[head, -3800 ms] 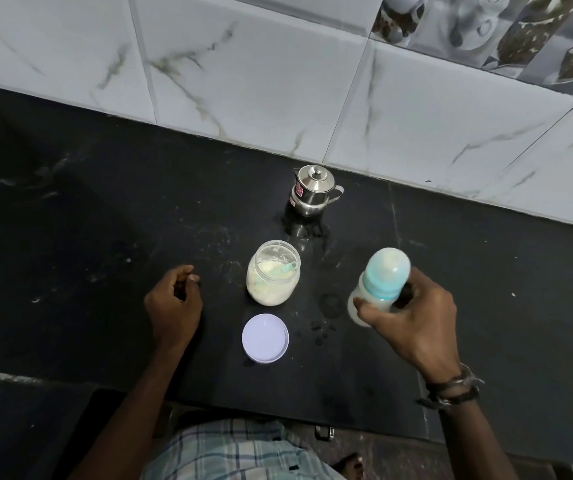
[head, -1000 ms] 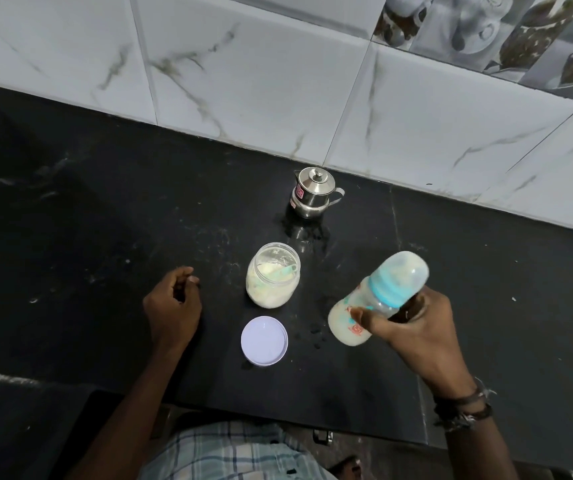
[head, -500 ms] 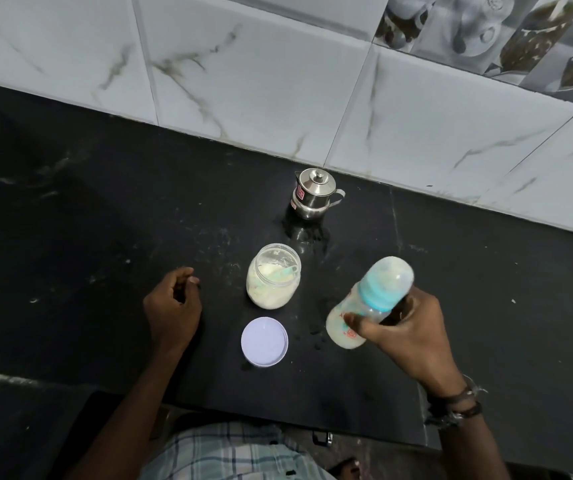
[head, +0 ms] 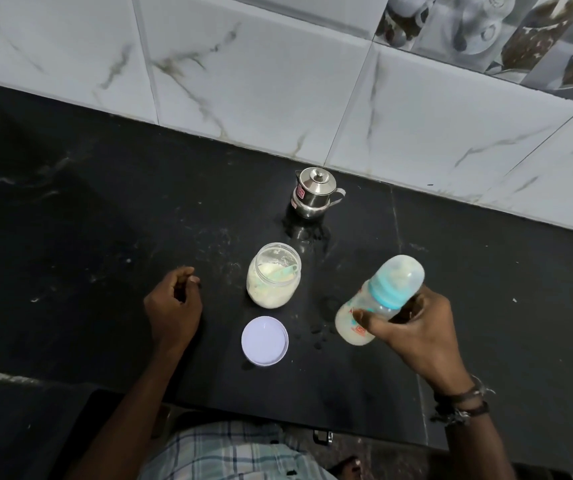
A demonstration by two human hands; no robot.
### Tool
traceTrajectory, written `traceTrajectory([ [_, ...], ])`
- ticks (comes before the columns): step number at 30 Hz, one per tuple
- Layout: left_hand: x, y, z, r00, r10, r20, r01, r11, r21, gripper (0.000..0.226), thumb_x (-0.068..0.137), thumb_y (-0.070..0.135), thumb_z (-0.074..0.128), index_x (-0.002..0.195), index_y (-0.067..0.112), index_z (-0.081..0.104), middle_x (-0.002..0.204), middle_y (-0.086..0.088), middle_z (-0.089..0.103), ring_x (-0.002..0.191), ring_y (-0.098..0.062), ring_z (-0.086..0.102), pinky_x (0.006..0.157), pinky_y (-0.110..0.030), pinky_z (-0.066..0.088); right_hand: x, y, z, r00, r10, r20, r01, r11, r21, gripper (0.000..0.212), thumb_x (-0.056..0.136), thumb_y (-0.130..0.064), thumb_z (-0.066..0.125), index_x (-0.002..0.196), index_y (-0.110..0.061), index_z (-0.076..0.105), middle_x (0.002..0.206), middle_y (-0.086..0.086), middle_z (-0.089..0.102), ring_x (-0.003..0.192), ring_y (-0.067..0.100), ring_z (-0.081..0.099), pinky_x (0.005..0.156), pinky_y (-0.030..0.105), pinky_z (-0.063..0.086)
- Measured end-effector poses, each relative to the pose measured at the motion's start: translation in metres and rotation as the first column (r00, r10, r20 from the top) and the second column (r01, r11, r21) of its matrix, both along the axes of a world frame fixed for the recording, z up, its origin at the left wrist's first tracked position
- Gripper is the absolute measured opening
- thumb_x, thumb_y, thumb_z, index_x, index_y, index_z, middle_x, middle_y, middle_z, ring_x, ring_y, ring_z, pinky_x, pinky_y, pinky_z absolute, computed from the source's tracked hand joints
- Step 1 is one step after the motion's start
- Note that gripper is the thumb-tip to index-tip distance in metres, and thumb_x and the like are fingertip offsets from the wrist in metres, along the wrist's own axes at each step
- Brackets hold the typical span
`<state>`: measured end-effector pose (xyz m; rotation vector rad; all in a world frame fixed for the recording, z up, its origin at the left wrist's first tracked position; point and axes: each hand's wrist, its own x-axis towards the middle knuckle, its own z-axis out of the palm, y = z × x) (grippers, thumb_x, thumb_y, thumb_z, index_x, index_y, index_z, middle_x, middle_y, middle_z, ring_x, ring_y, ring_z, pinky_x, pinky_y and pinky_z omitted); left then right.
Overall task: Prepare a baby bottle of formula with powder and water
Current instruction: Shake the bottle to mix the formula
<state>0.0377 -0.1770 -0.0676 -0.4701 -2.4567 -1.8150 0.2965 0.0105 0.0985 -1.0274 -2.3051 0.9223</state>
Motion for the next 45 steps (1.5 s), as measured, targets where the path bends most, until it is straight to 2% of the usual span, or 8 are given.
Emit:
traceTrajectory([
  [5,0.0,0.0,-0.001,1.0,0.001,-0.009,-0.001,1.0,-0.006,0.017,0.091,0.003,0.065,0.105,0.011,0.071,0.088,0.004,0.069,0.081,0.013,0.062,0.074,-0.003,0.046,-0.008,-0.002,0.004,0.993,-0.076,0.094,0.071,0.996,0.059,0.041,0.056,-0.042,0.086,0.087,-0.026,0.065,0.073,-0.011,0.071,0.067,0.008,0.068,0.059,0.035,0.057],
  [9,0.0,-0.001,-0.001,1.0,0.003,-0.019,-0.003,1.0,0.0,0.018,0.09,0.003,0.065,0.105,0.01,0.071,0.088,0.004,0.069,0.082,0.008,0.064,0.075,-0.002,0.046,-0.009,-0.002,0.002,1.0,-0.011,0.016,0.01,0.999,0.045,0.04,0.058,-0.03,0.091,0.092,-0.027,0.071,0.082,-0.01,0.076,0.076,0.007,0.073,0.068,0.036,0.062],
  [13,-0.001,0.0,-0.003,1.0,0.007,-0.008,-0.007,1.0,0.01,0.018,0.09,0.003,0.065,0.106,0.01,0.071,0.088,0.002,0.07,0.081,0.003,0.063,0.075,-0.002,0.045,-0.01,0.0,0.008,0.993,-0.047,0.108,0.043,0.998,0.041,0.046,0.052,-0.051,0.08,0.09,-0.029,0.066,0.073,-0.014,0.07,0.068,0.005,0.068,0.059,0.03,0.056],
  [23,-0.001,0.0,-0.003,1.0,0.015,-0.013,-0.015,1.0,0.01,0.018,0.09,0.005,0.065,0.106,0.012,0.072,0.087,0.002,0.07,0.079,0.0,0.064,0.074,-0.004,0.047,-0.012,-0.004,0.005,0.996,0.077,0.038,-0.079,0.996,0.042,0.043,0.057,-0.035,0.088,0.095,-0.024,0.071,0.086,-0.008,0.076,0.078,0.009,0.074,0.07,0.035,0.062],
  [27,0.0,0.001,-0.002,1.0,0.01,-0.004,-0.01,1.0,0.009,0.017,0.09,0.006,0.065,0.105,0.012,0.072,0.088,0.004,0.07,0.077,0.002,0.064,0.074,-0.005,0.047,-0.015,-0.007,0.009,0.994,-0.045,0.099,0.038,0.996,0.08,0.043,0.055,-0.043,0.085,0.089,-0.026,0.066,0.076,-0.01,0.072,0.069,0.01,0.069,0.063,0.039,0.058],
  [31,-0.001,0.0,-0.002,1.0,0.007,-0.013,-0.006,1.0,0.004,0.017,0.091,0.006,0.065,0.105,0.012,0.072,0.088,0.003,0.071,0.079,-0.003,0.065,0.075,-0.005,0.048,-0.014,-0.008,0.009,0.998,0.05,-0.028,-0.05,0.999,-0.009,0.037,0.06,-0.022,0.091,0.092,-0.025,0.072,0.086,-0.008,0.077,0.079,0.011,0.075,0.071,0.036,0.063],
  [35,0.0,0.0,-0.002,1.0,0.003,-0.013,-0.003,1.0,0.005,0.017,0.091,0.005,0.065,0.105,0.012,0.071,0.089,0.0,0.071,0.079,-0.008,0.066,0.075,-0.002,0.046,-0.013,-0.006,0.011,0.997,-0.009,0.072,0.009,1.0,0.006,0.045,0.052,-0.048,0.081,0.091,-0.03,0.069,0.079,-0.012,0.074,0.073,0.006,0.07,0.067,0.037,0.06],
  [45,0.0,0.0,0.0,1.0,0.012,-0.015,-0.012,1.0,-0.003,0.018,0.091,0.007,0.066,0.106,0.014,0.071,0.091,0.002,0.071,0.082,-0.006,0.066,0.075,-0.006,0.048,-0.017,-0.008,0.01,1.0,0.02,-0.023,-0.022,0.997,-0.069,0.04,0.059,-0.025,0.091,0.094,-0.026,0.071,0.085,-0.011,0.076,0.078,0.009,0.074,0.07,0.036,0.062],
])
